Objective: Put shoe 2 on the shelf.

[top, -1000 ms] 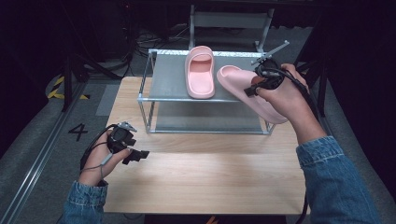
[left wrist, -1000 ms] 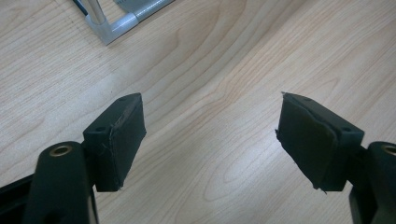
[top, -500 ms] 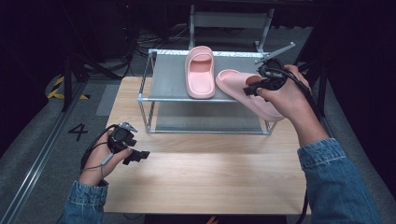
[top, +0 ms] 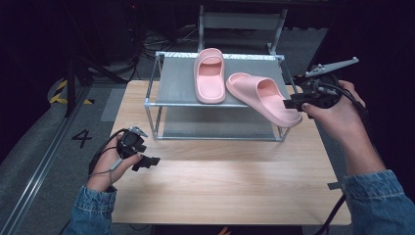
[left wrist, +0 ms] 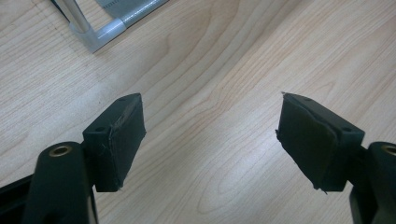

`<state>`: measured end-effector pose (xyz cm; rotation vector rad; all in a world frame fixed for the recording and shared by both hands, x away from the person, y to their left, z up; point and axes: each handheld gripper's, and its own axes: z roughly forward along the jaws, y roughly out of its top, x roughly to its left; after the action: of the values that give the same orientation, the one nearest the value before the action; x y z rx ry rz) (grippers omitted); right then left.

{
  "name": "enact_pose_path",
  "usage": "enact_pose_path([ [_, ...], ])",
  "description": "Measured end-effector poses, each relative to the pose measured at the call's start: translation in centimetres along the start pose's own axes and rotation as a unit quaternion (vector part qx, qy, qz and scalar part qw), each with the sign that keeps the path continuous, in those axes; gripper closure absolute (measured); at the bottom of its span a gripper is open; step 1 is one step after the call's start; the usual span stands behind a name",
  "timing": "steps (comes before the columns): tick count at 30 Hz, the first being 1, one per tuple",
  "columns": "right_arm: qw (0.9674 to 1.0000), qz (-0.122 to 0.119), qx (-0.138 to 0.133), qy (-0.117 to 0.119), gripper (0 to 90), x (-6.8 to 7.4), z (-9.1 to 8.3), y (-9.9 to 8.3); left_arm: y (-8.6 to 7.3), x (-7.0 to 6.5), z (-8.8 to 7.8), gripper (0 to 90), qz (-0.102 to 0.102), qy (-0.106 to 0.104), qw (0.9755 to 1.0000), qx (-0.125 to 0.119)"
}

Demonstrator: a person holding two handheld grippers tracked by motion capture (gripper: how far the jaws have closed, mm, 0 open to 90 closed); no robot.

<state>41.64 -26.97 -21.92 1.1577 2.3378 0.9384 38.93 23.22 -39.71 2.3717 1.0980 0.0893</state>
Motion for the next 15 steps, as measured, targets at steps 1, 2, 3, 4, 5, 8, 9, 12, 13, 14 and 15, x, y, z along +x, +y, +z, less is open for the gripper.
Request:
enact_pose_path([
  [1,1.0,0.003,0.001,-0.002,63.6,-0.3,-0.3,-0.4,0.0,0.0,0.0,23.9,-0.002,0.0,1.0,-0.001],
  [2,1.0,0.006,0.002,-0.004,63.7,-0.5,-0.5,-0.8,0.0,-0.1,0.1,23.9,-0.002,-0.001,1.0,0.0],
  [3,0.9999,0.009,0.005,-0.006,64.3,-0.7,-0.7,-1.2,0.0,-0.1,0.2,23.9,-0.001,0.0,1.0,0.0],
  [4,0.9999,0.009,0.005,-0.006,64.3,-0.7,-0.7,-1.2,0.0,-0.1,0.2,23.8,-0.001,0.0,1.0,0.0],
  [5,0.9998,0.013,0.012,-0.012,65.6,-1.2,-1.1,-2.0,0.0,-0.1,0.1,23.8,-0.001,-0.001,1.0,0.003],
  [8,0.9994,0.018,0.024,-0.016,66.7,-1.8,-1.4,-3.1,0.0,-0.1,0.1,23.8,-0.003,0.0,1.0,0.003],
  [9,0.9993,0.019,0.027,-0.018,67.0,-1.9,-1.4,-3.5,0.0,-0.1,0.1,23.8,-0.002,0.0,1.0,0.003],
  [12,0.999,0.022,0.034,-0.019,67.8,-2.1,-1.5,-4.4,-0.1,-0.1,0.0,23.8,-0.002,0.0,1.0,0.003],
  [13,0.999,0.022,0.034,-0.019,67.8,-2.1,-1.5,-4.4,-0.1,-0.1,0.0,23.8,-0.002,0.0,1.0,0.003],
  [14,0.9987,0.021,0.042,-0.02,68.8,-2.2,-1.5,-4.9,-0.1,-0.1,0.0,23.8,-0.001,0.001,1.0,0.004],
  [15,0.9987,0.021,0.042,-0.02,68.8,-2.2,-1.5,-4.9,-0.1,-0.1,0.1,23.8,-0.002,0.001,1.0,0.004],
])
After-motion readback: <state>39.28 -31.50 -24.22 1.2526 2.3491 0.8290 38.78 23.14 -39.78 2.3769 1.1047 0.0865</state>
